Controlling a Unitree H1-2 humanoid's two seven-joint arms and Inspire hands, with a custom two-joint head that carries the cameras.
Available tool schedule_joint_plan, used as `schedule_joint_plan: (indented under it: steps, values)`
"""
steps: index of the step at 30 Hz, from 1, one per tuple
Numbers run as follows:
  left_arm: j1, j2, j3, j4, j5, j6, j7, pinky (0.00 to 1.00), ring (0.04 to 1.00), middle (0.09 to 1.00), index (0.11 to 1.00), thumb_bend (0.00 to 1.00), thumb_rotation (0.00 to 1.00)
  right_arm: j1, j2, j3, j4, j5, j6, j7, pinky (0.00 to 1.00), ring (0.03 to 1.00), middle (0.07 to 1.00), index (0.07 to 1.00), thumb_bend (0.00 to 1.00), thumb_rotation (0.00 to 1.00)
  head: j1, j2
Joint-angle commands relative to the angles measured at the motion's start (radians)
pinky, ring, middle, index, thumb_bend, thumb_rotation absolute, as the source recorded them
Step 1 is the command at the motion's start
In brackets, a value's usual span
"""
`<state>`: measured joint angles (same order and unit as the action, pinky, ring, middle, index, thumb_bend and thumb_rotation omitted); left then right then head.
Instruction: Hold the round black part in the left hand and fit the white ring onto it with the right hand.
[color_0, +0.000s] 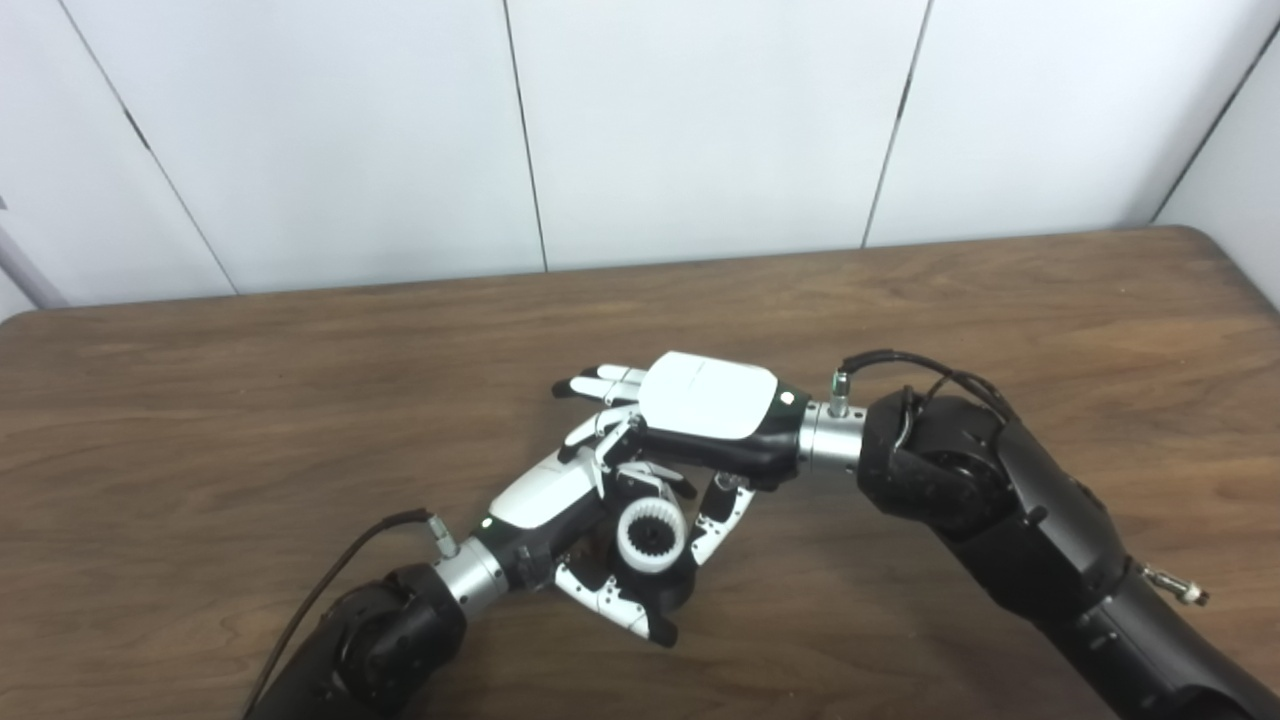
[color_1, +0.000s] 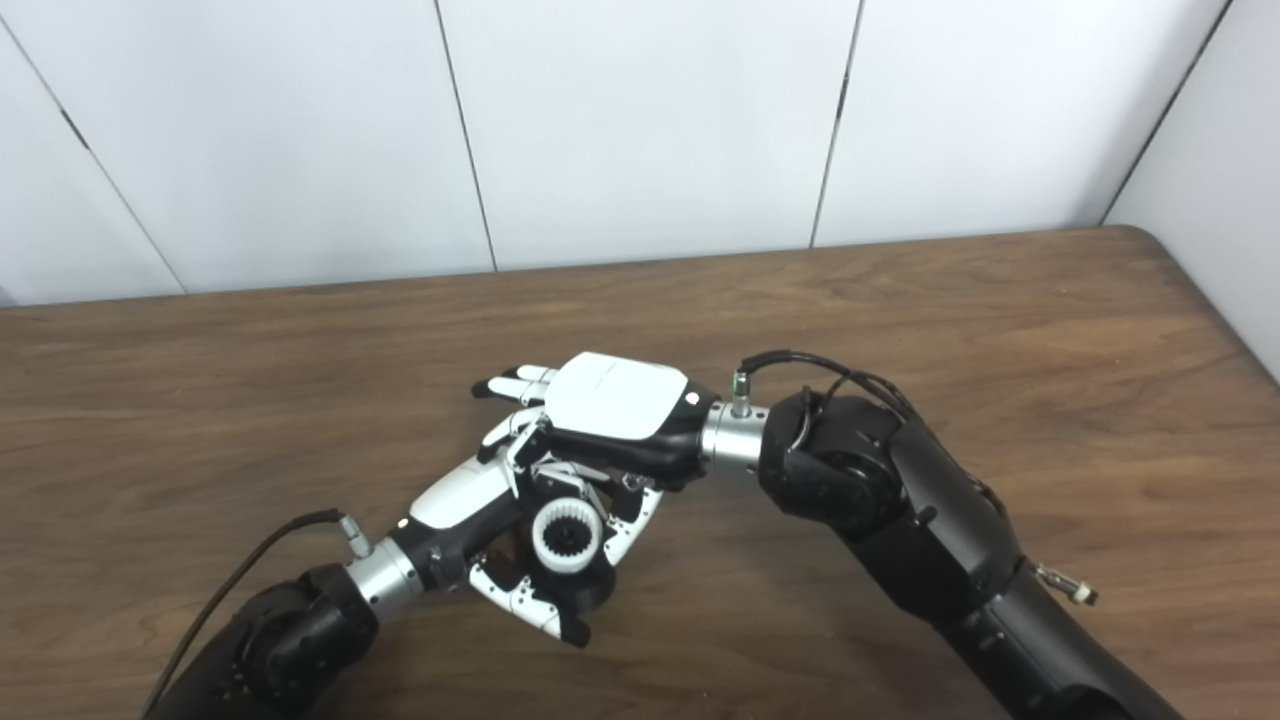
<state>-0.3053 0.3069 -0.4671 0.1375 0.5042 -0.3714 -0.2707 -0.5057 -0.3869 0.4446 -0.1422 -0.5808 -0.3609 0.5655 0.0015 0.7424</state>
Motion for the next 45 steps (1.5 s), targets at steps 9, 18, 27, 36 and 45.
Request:
schedule_joint_plan:
  steps: [9,18,27,36,45]
  values:
    - [-0.003,0.004,-0.007,-0.022,0.004,0.001,-0.034,1.00,0.984,0.774,0.480,0.52,0.06,-0.022,-0.013,-0.002,-0.015,0.005,-0.006,0.009,1.00,1.000,0.800,0.482,0.52,0.14,0.001,0.004]
    - [-0.005,0.004,-0.006,-0.023,0.008,-0.004,-0.033,1.00,0.987,0.770,0.480,0.52,0.06,-0.029,-0.013,-0.002,-0.012,0.002,-0.007,0.010,1.00,1.000,0.801,0.482,0.52,0.14,0.002,0.005]
    - [0.000,0.005,-0.004,-0.031,0.002,-0.001,-0.036,1.00,0.990,0.788,0.480,0.52,0.06,-0.024,-0.016,-0.002,-0.021,0.008,0.014,0.030,1.00,1.000,0.817,0.486,0.52,0.15,0.005,0.011]
    - [0.004,0.010,0.007,-0.065,-0.001,0.017,-0.056,1.00,0.988,0.803,0.480,0.52,0.06,-0.029,-0.027,-0.005,-0.051,0.035,0.050,0.080,1.00,1.000,0.847,0.488,0.52,0.15,0.007,0.023]
    - [0.007,0.006,0.016,-0.066,-0.008,0.007,-0.059,1.00,0.987,0.785,0.480,0.52,0.06,-0.038,-0.032,-0.007,-0.060,0.034,0.066,0.110,1.00,1.000,0.874,0.490,0.52,0.15,0.007,0.027]
